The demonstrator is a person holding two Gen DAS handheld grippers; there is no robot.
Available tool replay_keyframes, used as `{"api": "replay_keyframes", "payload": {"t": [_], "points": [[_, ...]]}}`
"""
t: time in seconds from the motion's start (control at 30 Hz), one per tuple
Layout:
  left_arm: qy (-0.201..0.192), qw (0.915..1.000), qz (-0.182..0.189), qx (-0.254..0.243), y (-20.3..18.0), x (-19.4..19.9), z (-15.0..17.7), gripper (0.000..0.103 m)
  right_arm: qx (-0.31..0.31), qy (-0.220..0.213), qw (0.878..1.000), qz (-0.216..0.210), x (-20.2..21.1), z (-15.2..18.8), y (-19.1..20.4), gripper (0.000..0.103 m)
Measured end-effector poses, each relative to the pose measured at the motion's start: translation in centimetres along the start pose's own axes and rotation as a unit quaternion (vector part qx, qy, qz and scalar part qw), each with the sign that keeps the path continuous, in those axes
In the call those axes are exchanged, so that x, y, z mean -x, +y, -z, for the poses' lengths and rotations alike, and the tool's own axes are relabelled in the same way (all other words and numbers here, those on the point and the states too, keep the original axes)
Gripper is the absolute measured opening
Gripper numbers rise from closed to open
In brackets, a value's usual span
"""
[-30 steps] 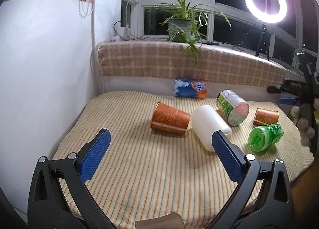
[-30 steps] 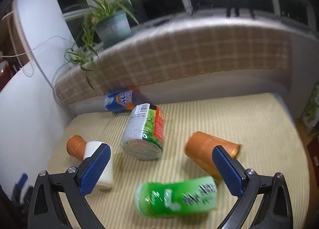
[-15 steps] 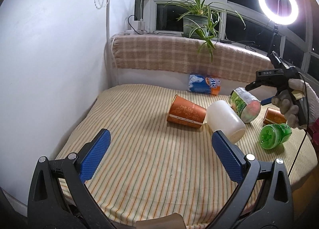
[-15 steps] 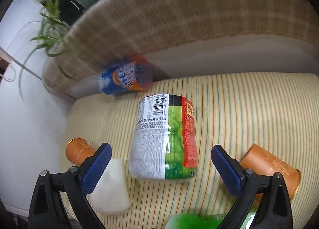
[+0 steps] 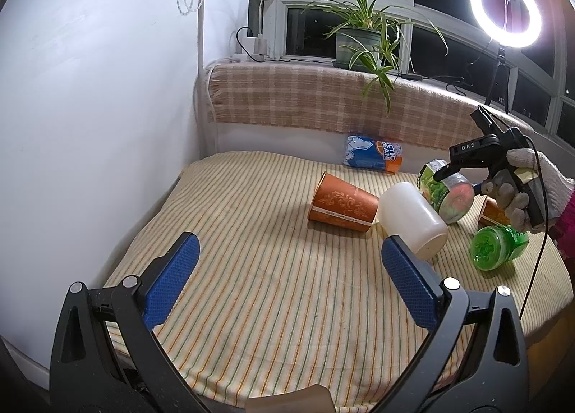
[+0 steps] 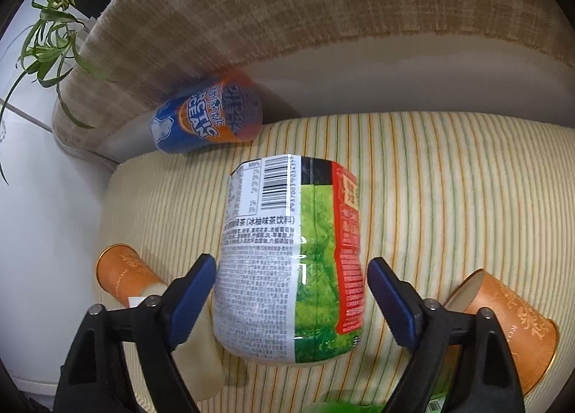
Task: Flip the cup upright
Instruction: 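Reach the right tool to the lying green-and-white can and close on it, then lift the can with the right tool and carry it toward the left tool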
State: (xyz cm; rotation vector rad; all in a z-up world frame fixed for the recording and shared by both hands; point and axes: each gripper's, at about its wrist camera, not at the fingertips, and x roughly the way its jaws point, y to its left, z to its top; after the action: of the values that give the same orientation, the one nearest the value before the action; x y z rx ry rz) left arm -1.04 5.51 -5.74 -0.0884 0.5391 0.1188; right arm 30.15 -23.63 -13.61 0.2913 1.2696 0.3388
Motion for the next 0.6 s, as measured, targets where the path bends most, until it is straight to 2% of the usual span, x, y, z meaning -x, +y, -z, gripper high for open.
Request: {"api": "replay_keyframes", "payload": {"t": [0.3,0.6], "points": [[-0.005,1.0,-0.003,0.001,0.4,0.4,0.0,0.103,0.007,-0.016,1.0,-0.002,1.0,0.8,0.1,0.084],[-0.01,0.9999,0.0,-0.004,0.1,0.6,-0.2,0.103,0.011,-0.057,0.998,-0.024,5.2,2.3,-0.1,0.084]]}}
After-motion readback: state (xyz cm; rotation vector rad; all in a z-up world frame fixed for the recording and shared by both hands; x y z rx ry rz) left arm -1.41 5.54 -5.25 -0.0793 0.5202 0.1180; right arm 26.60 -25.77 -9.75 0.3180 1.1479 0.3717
